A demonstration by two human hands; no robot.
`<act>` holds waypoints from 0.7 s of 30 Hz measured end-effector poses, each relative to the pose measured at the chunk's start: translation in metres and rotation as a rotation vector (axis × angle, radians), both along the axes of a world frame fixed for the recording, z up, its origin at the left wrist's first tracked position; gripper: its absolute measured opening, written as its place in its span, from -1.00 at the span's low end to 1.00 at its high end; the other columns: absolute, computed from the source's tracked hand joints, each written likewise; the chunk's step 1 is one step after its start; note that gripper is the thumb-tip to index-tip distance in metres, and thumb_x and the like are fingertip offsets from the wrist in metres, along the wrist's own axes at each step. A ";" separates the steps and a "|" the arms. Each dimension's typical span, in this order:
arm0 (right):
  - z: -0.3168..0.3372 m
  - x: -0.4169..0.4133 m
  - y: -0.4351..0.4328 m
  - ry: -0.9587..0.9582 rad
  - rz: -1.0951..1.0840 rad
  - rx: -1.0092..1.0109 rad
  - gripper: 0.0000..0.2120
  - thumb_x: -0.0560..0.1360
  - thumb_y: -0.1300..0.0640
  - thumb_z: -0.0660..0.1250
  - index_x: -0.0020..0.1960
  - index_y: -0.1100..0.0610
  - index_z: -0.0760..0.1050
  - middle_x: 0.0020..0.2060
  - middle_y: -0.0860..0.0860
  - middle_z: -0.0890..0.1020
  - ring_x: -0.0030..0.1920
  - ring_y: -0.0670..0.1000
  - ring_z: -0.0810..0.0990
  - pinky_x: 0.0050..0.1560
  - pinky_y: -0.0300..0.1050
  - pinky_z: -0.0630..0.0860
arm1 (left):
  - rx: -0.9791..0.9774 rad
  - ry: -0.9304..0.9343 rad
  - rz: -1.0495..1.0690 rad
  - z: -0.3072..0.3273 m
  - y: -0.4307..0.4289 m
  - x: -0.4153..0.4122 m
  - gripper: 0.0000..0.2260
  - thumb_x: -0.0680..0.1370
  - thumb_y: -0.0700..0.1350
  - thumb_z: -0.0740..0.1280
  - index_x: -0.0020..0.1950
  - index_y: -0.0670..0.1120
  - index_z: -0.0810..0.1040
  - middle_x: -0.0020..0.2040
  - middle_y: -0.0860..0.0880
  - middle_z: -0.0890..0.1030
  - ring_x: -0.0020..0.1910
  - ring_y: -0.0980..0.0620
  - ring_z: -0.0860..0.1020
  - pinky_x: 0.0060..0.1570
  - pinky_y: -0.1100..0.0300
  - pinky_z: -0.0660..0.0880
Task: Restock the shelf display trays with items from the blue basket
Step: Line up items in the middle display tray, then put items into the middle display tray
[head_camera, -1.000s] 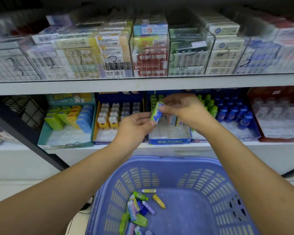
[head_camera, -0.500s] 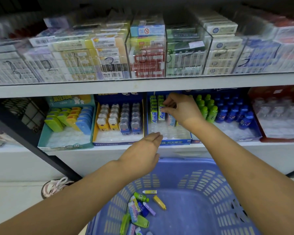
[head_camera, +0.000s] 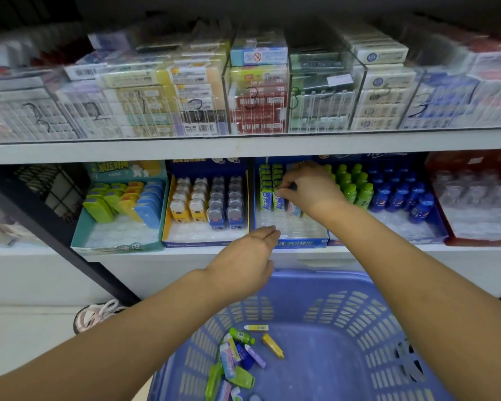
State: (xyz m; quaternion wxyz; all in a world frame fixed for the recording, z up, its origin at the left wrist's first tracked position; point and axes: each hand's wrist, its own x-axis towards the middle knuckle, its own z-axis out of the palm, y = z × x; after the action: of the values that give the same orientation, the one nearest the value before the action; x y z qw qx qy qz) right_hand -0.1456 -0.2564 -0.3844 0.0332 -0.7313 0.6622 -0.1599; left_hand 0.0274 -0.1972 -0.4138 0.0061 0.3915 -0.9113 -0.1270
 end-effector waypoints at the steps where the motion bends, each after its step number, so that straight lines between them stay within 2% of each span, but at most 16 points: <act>1: 0.004 0.001 0.000 0.046 0.000 0.036 -0.79 0.53 0.01 0.30 -0.03 0.10 0.64 0.08 0.08 0.59 0.19 0.13 0.45 0.19 0.00 0.40 | 0.006 0.005 0.007 0.001 0.000 0.000 -0.48 0.63 -0.12 0.14 0.55 -0.11 0.05 0.57 -0.02 0.06 0.53 0.09 0.04 0.40 0.36 -0.03; 4: 0.011 0.003 0.010 0.146 0.018 0.095 -0.75 0.54 0.01 0.27 0.13 0.08 0.58 0.19 0.09 0.51 0.25 0.15 0.38 0.25 0.03 0.37 | 0.007 0.095 0.039 0.004 0.008 0.002 -0.53 0.63 -0.11 0.15 0.53 -0.10 0.16 0.54 -0.02 0.17 0.50 0.07 0.16 0.39 0.32 0.06; 6: 0.006 0.002 0.031 0.130 0.033 -0.007 -0.71 0.52 0.03 0.30 0.19 0.12 0.52 0.18 0.12 0.48 0.23 0.15 0.38 0.21 -0.02 0.36 | -0.016 0.202 0.053 0.000 0.019 0.007 -0.62 0.62 -0.11 0.17 0.44 -0.10 0.32 0.42 -0.02 0.36 0.37 0.04 0.35 0.30 0.29 0.22; 8: -0.006 0.004 0.060 -0.028 0.063 -0.163 -0.81 0.50 0.08 0.32 0.04 0.15 0.54 -0.01 0.11 0.55 0.06 0.11 0.47 0.04 -0.06 0.35 | -0.022 0.281 0.064 -0.010 0.032 0.014 -0.75 0.61 -0.11 0.19 0.27 -0.09 0.48 0.22 -0.02 0.49 0.18 0.05 0.47 0.12 0.32 0.31; 9: -0.016 0.006 0.075 -0.107 0.090 -0.163 -0.87 0.49 0.09 0.33 -0.05 0.14 0.53 -0.12 0.07 0.57 -0.04 0.08 0.50 -0.04 -0.06 0.37 | -0.011 0.292 0.073 -0.018 0.038 0.020 -0.81 0.60 -0.13 0.20 0.17 -0.10 0.52 0.13 -0.03 0.52 0.09 0.04 0.49 0.04 0.33 0.31; 12: -0.065 0.015 0.112 -0.210 0.156 0.113 -0.89 0.48 0.05 0.34 -0.17 0.07 0.52 -0.30 -0.05 0.55 -0.25 -0.02 0.49 -0.21 -0.15 0.37 | 0.112 0.214 0.186 -0.055 0.053 0.037 -0.85 0.58 -0.14 0.21 -0.04 -0.14 0.56 -0.05 -0.09 0.58 -0.06 -0.05 0.54 -0.10 0.25 0.37; 14: -0.105 0.024 0.132 -0.252 0.164 0.349 -0.90 0.47 0.05 0.37 -0.12 0.09 0.56 -0.28 -0.04 0.60 -0.23 -0.04 0.53 -0.21 -0.23 0.34 | 0.209 0.133 0.286 -0.087 0.064 0.048 -0.85 0.55 -0.18 0.23 -0.07 -0.17 0.59 -0.09 -0.12 0.62 -0.07 -0.08 0.56 -0.18 0.27 0.31; 15: -0.126 0.029 0.141 -0.273 0.164 0.449 -0.89 0.46 0.07 0.38 -0.07 0.10 0.58 -0.21 -0.01 0.64 -0.18 -0.03 0.57 -0.21 -0.27 0.34 | 0.264 0.075 0.312 -0.104 0.070 0.052 -0.84 0.54 -0.21 0.22 -0.05 -0.17 0.60 -0.06 -0.13 0.63 -0.04 -0.09 0.57 -0.17 0.28 0.31; 17: -0.165 0.039 0.160 -0.291 0.176 0.609 -0.81 0.44 0.09 0.38 0.02 0.13 0.59 -0.08 0.05 0.67 -0.06 0.01 0.60 -0.15 -0.26 0.36 | 0.397 -0.084 0.299 -0.141 0.087 0.060 -0.78 0.53 -0.24 0.21 0.09 -0.16 0.59 0.07 -0.14 0.62 0.09 -0.09 0.56 -0.01 0.22 0.36; 19: -0.198 0.052 0.175 -0.283 0.239 0.727 -0.74 0.42 0.13 0.38 0.11 0.12 0.59 0.03 0.08 0.63 0.04 0.05 0.56 -0.06 -0.21 0.38 | 0.511 -0.261 0.240 -0.171 0.103 0.067 -0.71 0.54 -0.26 0.20 0.24 -0.15 0.53 0.22 -0.16 0.56 0.23 -0.11 0.49 0.13 0.17 0.35; 21: -0.224 0.067 0.188 -0.283 0.329 0.817 -0.69 0.41 0.20 0.39 0.16 0.12 0.58 0.09 0.14 0.58 0.14 0.08 0.48 0.01 -0.17 0.37 | 0.559 -0.381 0.188 -0.190 0.109 0.069 -0.65 0.54 -0.26 0.22 0.32 -0.14 0.47 0.26 -0.18 0.52 0.26 -0.13 0.47 0.18 0.13 0.36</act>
State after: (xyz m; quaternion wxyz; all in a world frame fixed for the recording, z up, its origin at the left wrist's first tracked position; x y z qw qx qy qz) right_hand -0.0786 -0.0682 -0.6086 0.4337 -0.7246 0.5351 0.0236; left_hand 0.0965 -0.0877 -0.6035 -0.2598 0.4771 -0.7859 -0.2954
